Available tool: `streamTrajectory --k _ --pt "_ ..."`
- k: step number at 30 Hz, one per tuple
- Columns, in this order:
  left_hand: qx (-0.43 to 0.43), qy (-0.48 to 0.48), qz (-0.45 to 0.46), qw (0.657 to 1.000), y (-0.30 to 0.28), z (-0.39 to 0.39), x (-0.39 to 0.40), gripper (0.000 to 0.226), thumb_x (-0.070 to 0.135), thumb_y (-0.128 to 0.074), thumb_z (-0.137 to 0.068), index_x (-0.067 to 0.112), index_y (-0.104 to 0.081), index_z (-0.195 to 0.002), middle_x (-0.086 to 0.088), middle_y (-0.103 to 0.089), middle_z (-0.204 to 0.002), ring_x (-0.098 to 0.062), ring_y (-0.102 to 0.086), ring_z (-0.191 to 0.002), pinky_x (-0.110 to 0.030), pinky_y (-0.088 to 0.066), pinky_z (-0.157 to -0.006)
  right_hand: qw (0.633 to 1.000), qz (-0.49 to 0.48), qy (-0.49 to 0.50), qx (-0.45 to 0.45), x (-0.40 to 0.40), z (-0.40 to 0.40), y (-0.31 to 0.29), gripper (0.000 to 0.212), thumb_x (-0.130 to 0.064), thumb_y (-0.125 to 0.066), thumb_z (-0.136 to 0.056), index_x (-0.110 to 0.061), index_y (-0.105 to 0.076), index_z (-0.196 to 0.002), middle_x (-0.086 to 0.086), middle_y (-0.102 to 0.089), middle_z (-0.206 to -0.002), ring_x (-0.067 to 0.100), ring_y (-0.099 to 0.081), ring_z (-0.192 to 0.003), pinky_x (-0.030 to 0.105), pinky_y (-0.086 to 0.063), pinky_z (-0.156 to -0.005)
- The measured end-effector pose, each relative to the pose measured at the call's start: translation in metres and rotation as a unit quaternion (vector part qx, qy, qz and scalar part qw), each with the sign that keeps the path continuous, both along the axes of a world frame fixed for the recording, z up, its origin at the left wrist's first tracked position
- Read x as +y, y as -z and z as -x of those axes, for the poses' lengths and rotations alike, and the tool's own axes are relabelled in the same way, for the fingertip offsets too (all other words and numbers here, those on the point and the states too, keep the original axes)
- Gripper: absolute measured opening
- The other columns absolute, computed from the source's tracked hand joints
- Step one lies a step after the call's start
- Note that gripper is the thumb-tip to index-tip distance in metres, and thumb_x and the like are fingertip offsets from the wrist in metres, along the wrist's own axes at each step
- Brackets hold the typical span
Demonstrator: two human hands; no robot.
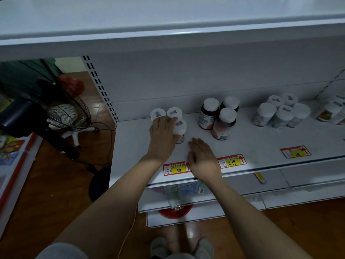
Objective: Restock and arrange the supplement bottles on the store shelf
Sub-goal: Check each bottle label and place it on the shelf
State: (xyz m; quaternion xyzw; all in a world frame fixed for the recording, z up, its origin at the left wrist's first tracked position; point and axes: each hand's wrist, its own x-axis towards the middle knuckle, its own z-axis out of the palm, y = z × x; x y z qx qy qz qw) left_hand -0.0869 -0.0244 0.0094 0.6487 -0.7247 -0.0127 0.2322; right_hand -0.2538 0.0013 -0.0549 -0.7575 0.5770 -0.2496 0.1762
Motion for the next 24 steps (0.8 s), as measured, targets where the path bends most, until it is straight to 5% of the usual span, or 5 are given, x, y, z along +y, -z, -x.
streamTrajectory --k 5,11,16,20,24 --pt "-0.010 0.025 0.024 0.999 0.008 -0.007 0.000 0.068 0.029 -0.080 -0.072 0.012 -0.049 -0.130 -0.017 -0.058 -0.118 -0.038 -0.051 -0.112 -0.050 -0.043 -0.096 1.000 -0.003 -0.002 0.011 -0.001 0.003 0.005 0.055 -0.031 -0.034 -0.092 -0.004 -0.061 -0.132 0.016 -0.056 -0.142 0.033 -0.048 -0.136 0.041 -0.030 -0.118" --pt "-0.039 0.046 0.034 0.998 0.009 -0.019 0.000 0.070 0.053 -0.049 -0.082 0.013 -0.046 -0.139 -0.021 -0.052 -0.133 -0.040 -0.038 -0.128 -0.063 -0.035 -0.107 1.000 -0.016 0.020 -0.012 0.000 0.003 -0.001 0.056 -0.036 -0.035 -0.092 -0.011 -0.058 -0.137 0.006 -0.050 -0.149 0.023 -0.040 -0.142 0.027 -0.018 -0.118" --pt "0.015 0.090 0.106 0.990 0.007 -0.024 0.014 0.067 0.015 -0.082 -0.073 0.010 -0.052 -0.133 -0.017 -0.048 -0.132 -0.035 -0.035 -0.126 -0.058 -0.043 -0.104 0.997 -0.058 0.036 -0.035 -0.001 0.002 -0.003 0.043 -0.024 -0.045 -0.099 -0.017 -0.054 -0.140 -0.001 -0.044 -0.153 0.017 -0.032 -0.146 0.019 -0.017 -0.114" --pt "0.069 0.105 0.127 0.984 0.003 -0.016 0.036 0.043 0.006 -0.072 -0.077 0.010 -0.064 -0.119 -0.014 -0.061 -0.115 -0.026 -0.040 -0.112 -0.039 -0.048 -0.091 0.993 -0.121 -0.003 0.011 -0.012 -0.001 -0.014 0.046 -0.011 -0.041 -0.101 -0.010 -0.046 -0.146 0.007 -0.040 -0.156 0.024 -0.030 -0.147 0.023 -0.018 -0.116" --pt "0.144 0.081 0.085 0.983 0.004 -0.018 0.055 0.031 0.009 -0.059 -0.081 0.012 -0.067 -0.111 -0.007 -0.062 -0.106 -0.021 -0.045 -0.101 -0.036 -0.047 -0.081 0.990 -0.142 0.014 -0.003 -0.015 -0.002 -0.046 0.041 -0.007 -0.040 -0.101 -0.005 -0.050 -0.141 0.015 -0.048 -0.146 0.030 -0.043 -0.137 0.028 -0.032 -0.108"
